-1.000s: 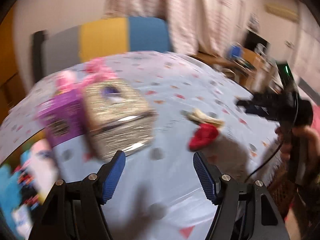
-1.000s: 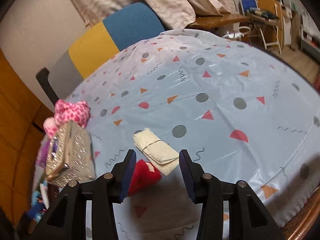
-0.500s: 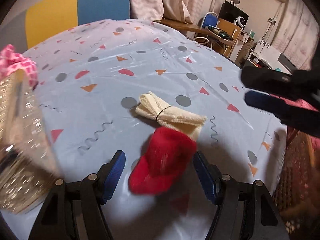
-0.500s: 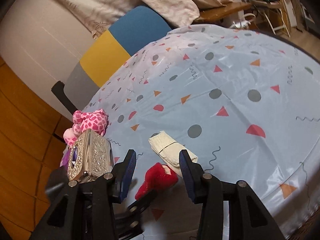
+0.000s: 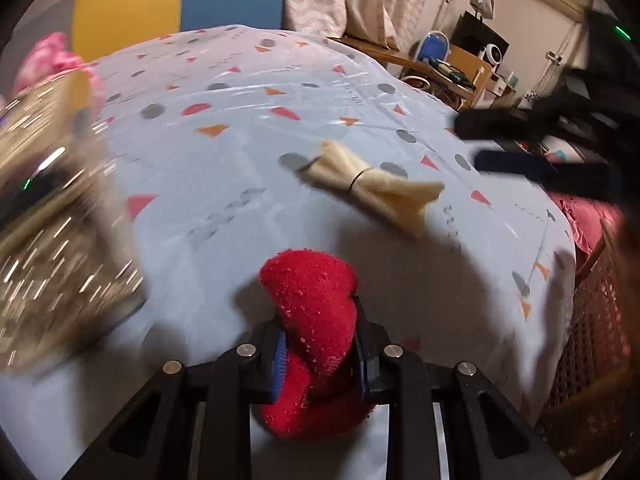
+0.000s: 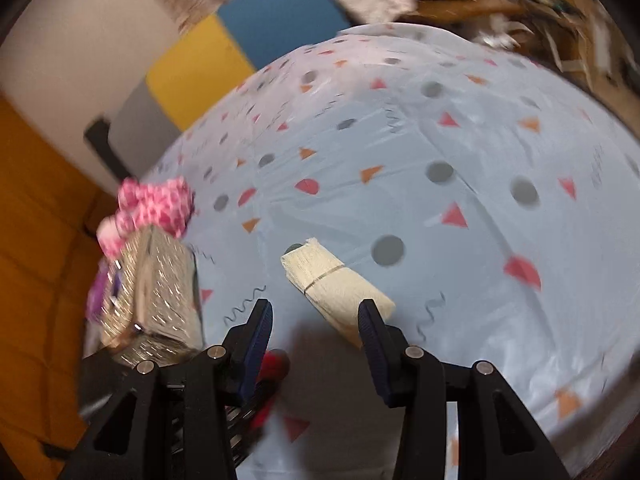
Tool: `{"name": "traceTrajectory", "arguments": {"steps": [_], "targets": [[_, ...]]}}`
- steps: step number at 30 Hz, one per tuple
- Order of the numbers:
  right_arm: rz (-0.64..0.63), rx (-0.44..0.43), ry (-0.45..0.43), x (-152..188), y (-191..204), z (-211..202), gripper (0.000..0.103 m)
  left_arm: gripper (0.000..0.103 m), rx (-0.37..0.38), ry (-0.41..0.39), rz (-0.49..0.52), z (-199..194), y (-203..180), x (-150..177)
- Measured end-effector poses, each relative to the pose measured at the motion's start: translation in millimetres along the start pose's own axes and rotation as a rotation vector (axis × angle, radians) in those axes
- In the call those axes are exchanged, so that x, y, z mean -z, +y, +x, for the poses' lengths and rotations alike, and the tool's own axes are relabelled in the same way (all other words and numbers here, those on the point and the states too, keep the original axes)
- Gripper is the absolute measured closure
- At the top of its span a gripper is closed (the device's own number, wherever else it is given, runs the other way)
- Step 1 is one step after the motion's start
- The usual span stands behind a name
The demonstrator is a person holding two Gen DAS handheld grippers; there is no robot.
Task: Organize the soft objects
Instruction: 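Grasp the red knit hat with the left tool while the right approaches the beige towel, then place the red hat in the gold tray with the left tool while the right grasps the beige towel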
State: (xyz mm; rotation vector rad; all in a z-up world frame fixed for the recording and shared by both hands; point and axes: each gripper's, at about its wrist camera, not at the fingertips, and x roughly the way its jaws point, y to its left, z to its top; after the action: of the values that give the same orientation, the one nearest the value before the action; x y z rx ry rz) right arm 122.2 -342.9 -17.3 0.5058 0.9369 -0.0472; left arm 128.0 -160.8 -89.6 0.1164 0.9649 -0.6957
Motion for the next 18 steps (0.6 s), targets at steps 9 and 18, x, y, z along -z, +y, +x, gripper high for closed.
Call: {"name": "traceTrajectory", "arguments": {"steps": [9, 18], "targets": [[-0.325, 0.203, 0.214, -30.0, 31.2, 83.0, 0.05, 0.077, -0.035, -0.037, -0.074, -36.0, 14.5, 44.1], [-0.33, 0.241, 0.283, -13.6, 27.8, 106.4, 0.058, 0.077, -0.043, -0.049, -0.104, -46.2, 19.2, 58.1]]}}
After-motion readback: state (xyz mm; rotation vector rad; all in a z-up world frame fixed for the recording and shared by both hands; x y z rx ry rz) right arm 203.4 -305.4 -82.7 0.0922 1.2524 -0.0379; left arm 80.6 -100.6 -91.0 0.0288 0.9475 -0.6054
